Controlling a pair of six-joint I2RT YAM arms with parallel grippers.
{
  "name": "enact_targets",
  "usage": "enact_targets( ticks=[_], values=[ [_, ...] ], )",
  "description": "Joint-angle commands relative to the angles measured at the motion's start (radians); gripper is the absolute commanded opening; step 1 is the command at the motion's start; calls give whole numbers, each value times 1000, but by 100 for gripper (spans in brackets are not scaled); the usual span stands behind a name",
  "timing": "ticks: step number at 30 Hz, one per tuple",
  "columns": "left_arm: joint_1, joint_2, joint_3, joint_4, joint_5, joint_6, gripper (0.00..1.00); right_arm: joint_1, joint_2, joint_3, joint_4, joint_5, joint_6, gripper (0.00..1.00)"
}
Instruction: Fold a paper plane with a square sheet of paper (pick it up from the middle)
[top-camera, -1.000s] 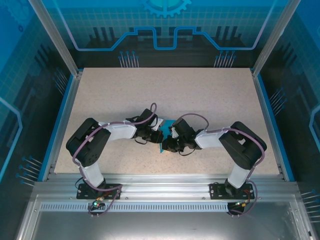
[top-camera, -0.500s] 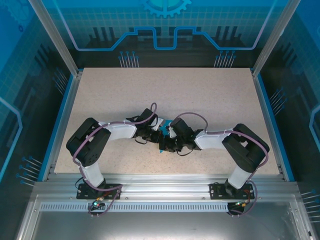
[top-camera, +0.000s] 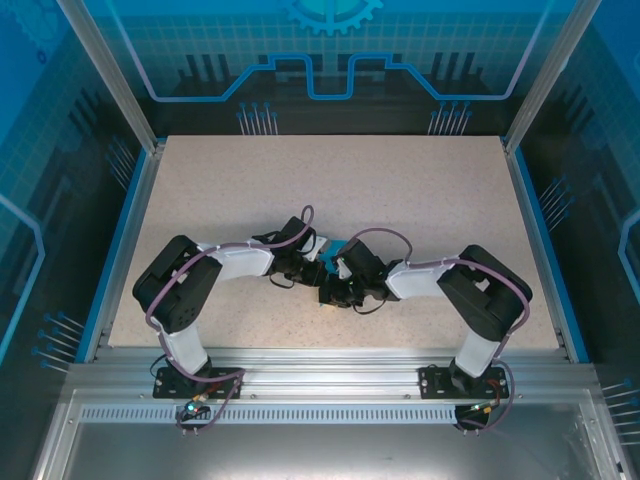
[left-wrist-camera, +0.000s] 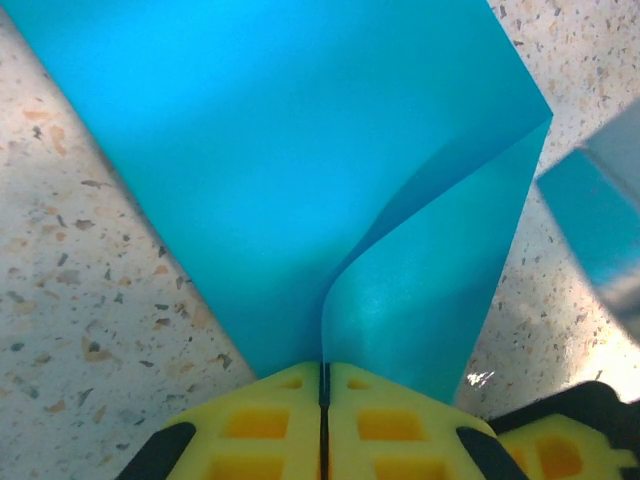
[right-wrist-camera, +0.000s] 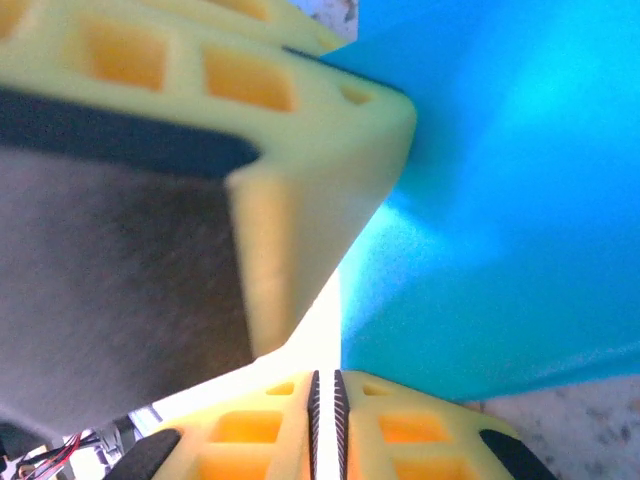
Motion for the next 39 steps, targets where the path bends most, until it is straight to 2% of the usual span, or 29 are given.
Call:
enact_targets(
  ticks=[1, 12, 15, 19, 21, 24, 26, 30, 34, 37, 39],
  values=[
    [1, 21, 15, -47, 20, 25, 10, 20, -46, 28, -57, 13, -21, 15],
    [0, 18, 26, -56, 20, 25, 10, 42, 92, 48, -69, 25, 0, 13],
    [0, 15, 27, -58, 22, 23, 10, 39, 73, 45, -83, 31, -9, 12],
    [0, -5, 39, -80, 28, 15, 14, 6, -48, 45, -133, 52, -55, 14],
    [0, -36, 46, -93, 27, 10, 19, -32, -127, 35, -182, 81, -80, 16],
    [0, -97, 65, -123, 17, 4, 34, -117, -237, -10, -226, 107, -109, 21],
    [0, -131, 84, -146, -3, -1, 43, -178, -275, -35, -234, 94, -126, 22],
    [1, -194, 102, -174, -42, -23, 53, -272, -297, -45, -227, 34, -155, 23],
    [1, -238, 85, -208, -140, -72, 53, -268, -255, -1, -206, -20, -166, 22],
    [1, -285, 44, -195, -133, -117, 49, -243, -203, 35, -182, -53, -166, 22],
    [-1, -328, 13, -178, -113, -140, 41, -221, -162, 68, -175, -66, -167, 21]
  ],
)
